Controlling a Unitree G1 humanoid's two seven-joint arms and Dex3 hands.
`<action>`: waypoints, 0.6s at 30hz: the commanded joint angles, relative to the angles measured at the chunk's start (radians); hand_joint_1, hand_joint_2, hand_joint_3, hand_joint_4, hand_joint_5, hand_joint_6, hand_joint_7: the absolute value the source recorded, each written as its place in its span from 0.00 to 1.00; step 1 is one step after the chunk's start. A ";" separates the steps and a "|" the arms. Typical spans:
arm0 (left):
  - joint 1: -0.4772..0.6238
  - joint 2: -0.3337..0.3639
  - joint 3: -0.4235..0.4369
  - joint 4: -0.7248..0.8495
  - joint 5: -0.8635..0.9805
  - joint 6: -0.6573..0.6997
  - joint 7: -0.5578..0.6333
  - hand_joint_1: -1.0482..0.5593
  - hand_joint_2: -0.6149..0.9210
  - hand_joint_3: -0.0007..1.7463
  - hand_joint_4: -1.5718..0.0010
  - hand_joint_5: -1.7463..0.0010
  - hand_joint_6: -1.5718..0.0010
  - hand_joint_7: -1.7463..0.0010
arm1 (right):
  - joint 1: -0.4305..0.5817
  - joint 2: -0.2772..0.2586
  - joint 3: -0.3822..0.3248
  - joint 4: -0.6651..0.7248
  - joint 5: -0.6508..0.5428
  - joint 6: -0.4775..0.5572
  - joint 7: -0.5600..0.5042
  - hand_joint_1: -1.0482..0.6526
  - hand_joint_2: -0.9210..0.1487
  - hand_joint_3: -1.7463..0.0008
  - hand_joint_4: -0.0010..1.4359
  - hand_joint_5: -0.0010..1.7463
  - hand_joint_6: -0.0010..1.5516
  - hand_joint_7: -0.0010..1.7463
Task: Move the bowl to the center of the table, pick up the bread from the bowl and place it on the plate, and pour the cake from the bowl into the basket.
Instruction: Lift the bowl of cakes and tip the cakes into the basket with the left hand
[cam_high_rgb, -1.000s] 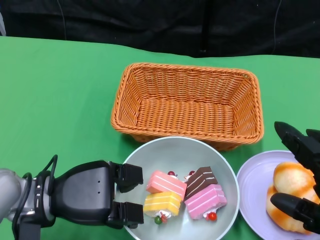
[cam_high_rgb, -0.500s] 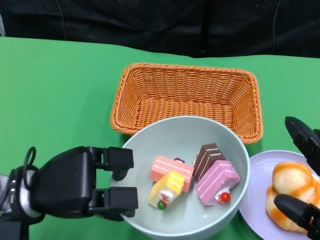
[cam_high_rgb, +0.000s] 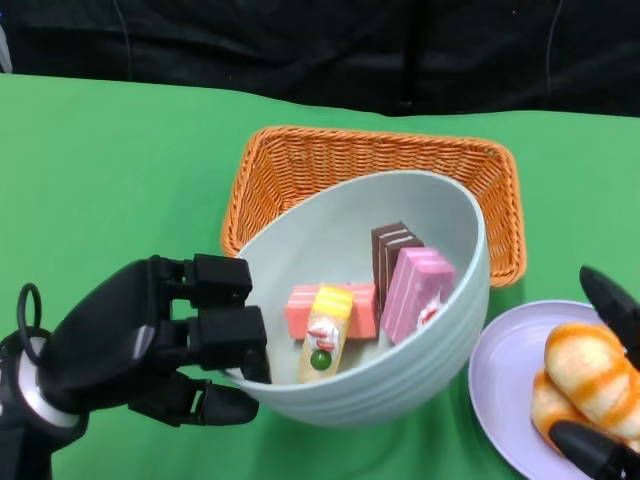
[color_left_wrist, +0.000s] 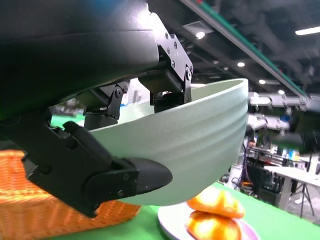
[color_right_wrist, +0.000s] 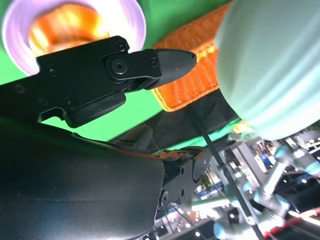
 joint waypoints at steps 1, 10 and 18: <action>0.016 -0.053 0.061 0.005 -0.115 0.007 -0.111 0.52 0.65 0.75 0.38 0.00 0.52 0.00 | 0.006 -0.017 0.043 0.007 0.003 -0.067 -0.002 0.38 0.00 0.87 0.02 0.56 0.20 0.10; -0.005 -0.232 0.168 0.018 -0.272 0.077 -0.375 0.45 0.54 0.91 0.36 0.00 0.49 0.01 | -0.061 -0.028 0.129 0.090 -0.018 -0.126 -0.051 0.41 0.00 0.90 0.23 0.61 0.39 0.23; -0.036 -0.390 0.229 0.037 -0.368 0.169 -0.535 0.58 0.48 1.00 0.34 0.00 0.46 0.00 | -0.117 -0.034 0.208 0.144 -0.041 -0.130 -0.067 0.45 0.05 0.90 0.50 0.52 0.56 0.27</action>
